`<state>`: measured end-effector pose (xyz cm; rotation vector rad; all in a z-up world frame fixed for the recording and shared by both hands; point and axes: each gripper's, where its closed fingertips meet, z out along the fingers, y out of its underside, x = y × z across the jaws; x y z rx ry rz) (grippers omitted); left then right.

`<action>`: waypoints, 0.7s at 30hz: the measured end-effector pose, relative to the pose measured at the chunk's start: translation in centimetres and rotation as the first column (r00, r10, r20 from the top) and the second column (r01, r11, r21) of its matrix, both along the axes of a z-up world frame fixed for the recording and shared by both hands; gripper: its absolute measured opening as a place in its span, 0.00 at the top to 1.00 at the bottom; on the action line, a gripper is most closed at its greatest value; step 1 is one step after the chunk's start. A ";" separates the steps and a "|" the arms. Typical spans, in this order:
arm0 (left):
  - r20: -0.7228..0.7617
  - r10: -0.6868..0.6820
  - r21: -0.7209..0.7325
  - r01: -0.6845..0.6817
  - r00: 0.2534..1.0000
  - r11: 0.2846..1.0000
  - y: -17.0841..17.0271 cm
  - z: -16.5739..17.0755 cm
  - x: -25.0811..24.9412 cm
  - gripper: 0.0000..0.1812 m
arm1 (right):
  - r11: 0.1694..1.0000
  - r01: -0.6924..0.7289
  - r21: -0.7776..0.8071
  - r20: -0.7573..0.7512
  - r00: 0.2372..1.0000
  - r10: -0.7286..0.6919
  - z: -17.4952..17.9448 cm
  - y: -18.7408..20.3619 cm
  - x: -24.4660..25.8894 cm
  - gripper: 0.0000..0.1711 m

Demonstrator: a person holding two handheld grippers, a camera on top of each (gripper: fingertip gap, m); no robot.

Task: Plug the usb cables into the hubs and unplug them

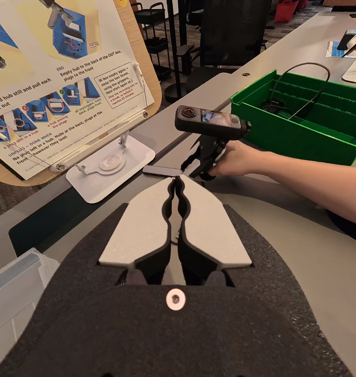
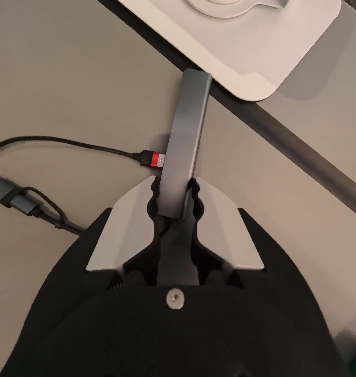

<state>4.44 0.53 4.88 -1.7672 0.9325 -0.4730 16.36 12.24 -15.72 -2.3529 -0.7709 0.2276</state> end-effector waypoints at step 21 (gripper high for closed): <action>0.389 0.126 -0.292 -0.007 0.912 0.956 4.7 -3.3 -2.8 0.82 | 0.938 -0.303 -0.170 -0.937 0.344 -0.059 9.7 -5.3 -4.4 0.82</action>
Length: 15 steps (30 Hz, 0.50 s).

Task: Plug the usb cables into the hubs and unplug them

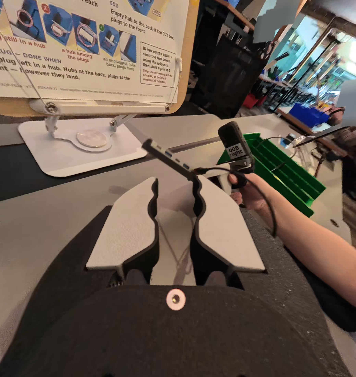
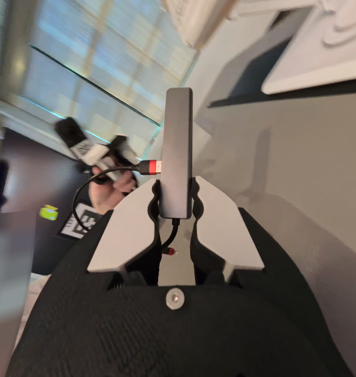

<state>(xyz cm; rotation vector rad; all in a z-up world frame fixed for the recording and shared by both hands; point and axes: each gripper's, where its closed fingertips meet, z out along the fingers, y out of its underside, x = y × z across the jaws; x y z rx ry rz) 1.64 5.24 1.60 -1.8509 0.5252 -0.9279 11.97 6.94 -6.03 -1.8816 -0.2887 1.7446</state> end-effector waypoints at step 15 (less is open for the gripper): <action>0.374 -0.342 0.089 0.334 0.862 0.938 -4.0 1.5 7.1 0.63 | 0.963 -0.050 0.265 -0.395 0.905 0.156 9.4 -5.2 -3.8 0.82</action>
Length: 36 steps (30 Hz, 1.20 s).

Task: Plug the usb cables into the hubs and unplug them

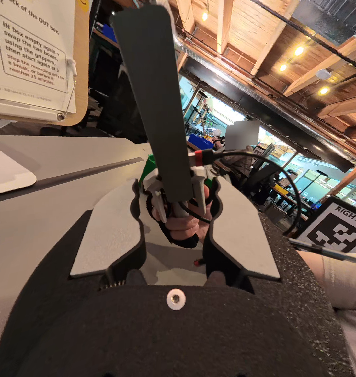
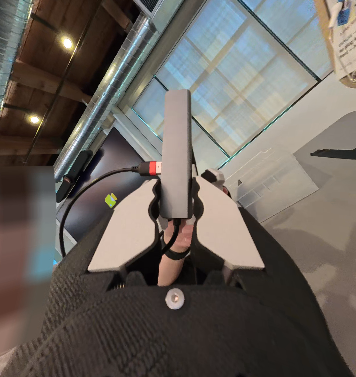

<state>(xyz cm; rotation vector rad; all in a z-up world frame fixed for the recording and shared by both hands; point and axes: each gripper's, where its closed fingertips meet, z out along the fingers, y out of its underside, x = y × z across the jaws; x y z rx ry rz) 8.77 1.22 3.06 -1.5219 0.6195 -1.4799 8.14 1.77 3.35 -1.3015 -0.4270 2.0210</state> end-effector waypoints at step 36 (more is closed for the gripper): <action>-0.271 -0.226 0.155 0.273 0.936 0.949 -5.0 -1.4 2.3 0.83 | 0.889 -0.093 0.449 0.459 0.877 -0.141 0.9 -4.0 -1.2 0.81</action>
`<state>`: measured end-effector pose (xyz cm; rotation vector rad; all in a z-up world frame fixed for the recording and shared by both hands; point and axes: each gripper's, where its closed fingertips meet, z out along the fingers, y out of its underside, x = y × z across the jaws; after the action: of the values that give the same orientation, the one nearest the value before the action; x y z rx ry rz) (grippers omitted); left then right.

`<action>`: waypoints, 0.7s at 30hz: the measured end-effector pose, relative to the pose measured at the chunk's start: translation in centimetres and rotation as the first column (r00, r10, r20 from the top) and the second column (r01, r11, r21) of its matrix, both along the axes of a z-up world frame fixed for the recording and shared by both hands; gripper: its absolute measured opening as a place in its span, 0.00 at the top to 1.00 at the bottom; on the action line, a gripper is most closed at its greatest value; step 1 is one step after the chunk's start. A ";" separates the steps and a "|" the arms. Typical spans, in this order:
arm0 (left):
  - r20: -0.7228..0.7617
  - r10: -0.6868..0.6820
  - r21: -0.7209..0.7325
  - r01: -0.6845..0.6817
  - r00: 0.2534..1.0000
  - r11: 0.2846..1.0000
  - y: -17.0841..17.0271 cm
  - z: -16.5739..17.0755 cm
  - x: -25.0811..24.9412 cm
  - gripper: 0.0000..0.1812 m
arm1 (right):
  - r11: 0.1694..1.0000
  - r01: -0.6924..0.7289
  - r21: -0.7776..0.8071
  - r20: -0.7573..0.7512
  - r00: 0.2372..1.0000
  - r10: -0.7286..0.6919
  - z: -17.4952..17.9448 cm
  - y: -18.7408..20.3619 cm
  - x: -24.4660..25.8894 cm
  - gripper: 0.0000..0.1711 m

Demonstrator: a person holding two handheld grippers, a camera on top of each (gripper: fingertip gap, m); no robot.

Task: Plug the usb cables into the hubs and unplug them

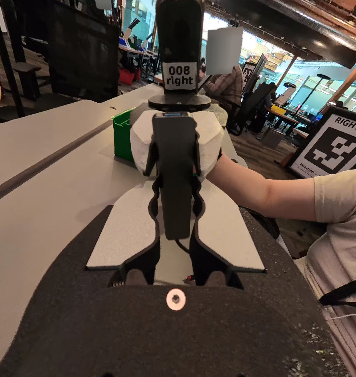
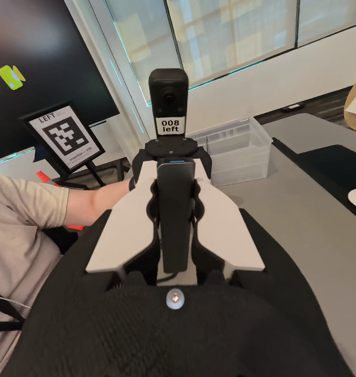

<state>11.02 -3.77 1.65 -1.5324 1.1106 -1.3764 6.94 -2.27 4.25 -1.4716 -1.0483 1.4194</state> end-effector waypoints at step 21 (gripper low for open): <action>0.063 -0.030 0.047 0.027 0.998 0.998 -1.1 -1.1 2.1 0.66 | 0.991 0.101 0.085 -0.183 0.979 -0.084 6.0 -1.1 1.6 0.81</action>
<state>13.12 -4.85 0.50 -1.4350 1.1221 -1.3994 8.50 -3.32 10.21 -1.2829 -0.9103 1.3895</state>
